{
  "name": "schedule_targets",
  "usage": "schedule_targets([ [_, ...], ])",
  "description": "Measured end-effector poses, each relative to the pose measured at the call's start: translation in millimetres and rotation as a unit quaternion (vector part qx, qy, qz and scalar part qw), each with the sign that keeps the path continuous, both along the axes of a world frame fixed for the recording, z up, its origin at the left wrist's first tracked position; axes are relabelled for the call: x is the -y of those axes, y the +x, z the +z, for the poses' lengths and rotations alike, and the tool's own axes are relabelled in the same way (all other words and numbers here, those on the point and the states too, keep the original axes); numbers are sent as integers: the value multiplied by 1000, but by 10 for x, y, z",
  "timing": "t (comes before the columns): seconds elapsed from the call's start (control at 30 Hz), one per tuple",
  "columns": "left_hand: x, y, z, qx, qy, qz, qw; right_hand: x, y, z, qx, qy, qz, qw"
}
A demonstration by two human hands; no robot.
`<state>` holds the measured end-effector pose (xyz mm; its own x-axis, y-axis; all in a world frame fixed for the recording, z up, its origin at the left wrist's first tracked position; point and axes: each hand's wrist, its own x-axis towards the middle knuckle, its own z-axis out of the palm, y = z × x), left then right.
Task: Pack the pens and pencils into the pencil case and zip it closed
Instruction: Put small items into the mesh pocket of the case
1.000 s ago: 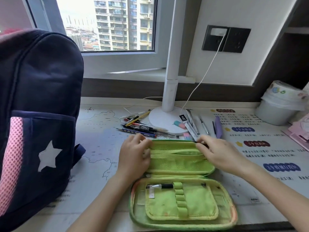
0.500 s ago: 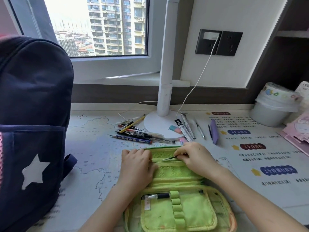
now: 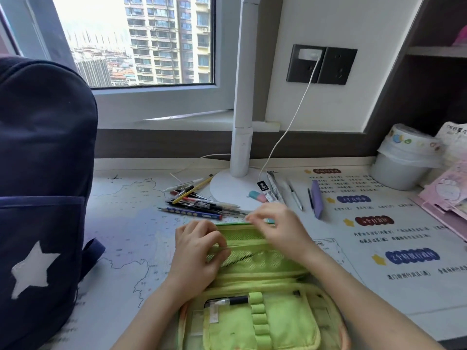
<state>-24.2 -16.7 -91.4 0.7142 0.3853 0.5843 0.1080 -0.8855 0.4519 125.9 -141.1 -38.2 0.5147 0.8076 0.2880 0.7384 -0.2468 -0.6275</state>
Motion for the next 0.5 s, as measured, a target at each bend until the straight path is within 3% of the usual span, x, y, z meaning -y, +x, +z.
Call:
schedule_targets([
  [0.07, -10, 14, 3, 3, -11, -5, 1000, -36, 302, 49, 16, 13, -169, 985],
  [0.13, -19, 23, -4, 6, -27, -6, 1000, -99, 573, 52, 72, -155, -250, 953],
  [0.2, -36, 38, -8, 12, -44, -9, 999, -165, 694, 1, 88, -284, -241, 924],
  [0.37, -50, 59, 5, 20, -60, -7, 998, -189, 835, -118, 79, -224, -235, 943],
  [0.5, -29, 61, 0, 17, -34, 5, 999, -101, 864, -198, -45, -177, -236, 955],
])
